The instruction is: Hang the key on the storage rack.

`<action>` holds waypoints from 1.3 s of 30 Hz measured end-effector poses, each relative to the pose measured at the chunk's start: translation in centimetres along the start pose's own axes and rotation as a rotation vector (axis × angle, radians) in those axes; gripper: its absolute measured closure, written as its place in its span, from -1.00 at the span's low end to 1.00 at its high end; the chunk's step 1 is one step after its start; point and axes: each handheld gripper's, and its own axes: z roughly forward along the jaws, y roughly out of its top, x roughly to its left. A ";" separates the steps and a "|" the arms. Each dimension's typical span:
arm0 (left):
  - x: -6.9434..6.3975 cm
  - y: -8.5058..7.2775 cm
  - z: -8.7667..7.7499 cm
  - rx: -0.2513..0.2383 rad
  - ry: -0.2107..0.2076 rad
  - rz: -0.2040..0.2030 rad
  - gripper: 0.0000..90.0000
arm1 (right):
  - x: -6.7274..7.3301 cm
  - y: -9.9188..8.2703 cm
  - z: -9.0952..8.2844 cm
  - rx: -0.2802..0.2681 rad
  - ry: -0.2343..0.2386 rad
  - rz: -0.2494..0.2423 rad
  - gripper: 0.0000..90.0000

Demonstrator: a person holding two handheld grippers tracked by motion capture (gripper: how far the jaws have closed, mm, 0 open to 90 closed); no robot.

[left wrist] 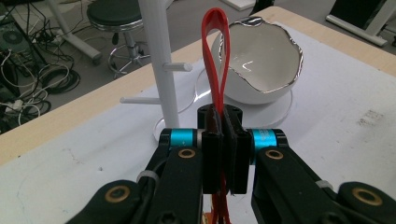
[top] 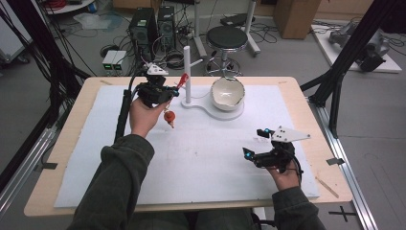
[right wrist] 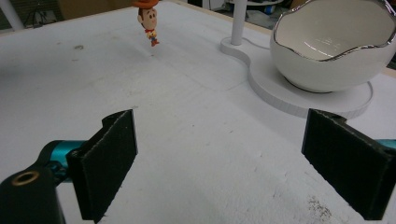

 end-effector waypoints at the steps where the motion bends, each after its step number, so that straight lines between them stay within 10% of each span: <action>1: 0.0 0.0 0.0 0.000 0.000 0.000 0.92 | 0.0 0.0 0.0 0.001 0.002 0.002 -0.79; 39: 0.2 -0.7 3.0 0.063 0.081 -0.014 0.92 | 0.0 0.0 -0.1 -0.006 0.005 0.006 -0.79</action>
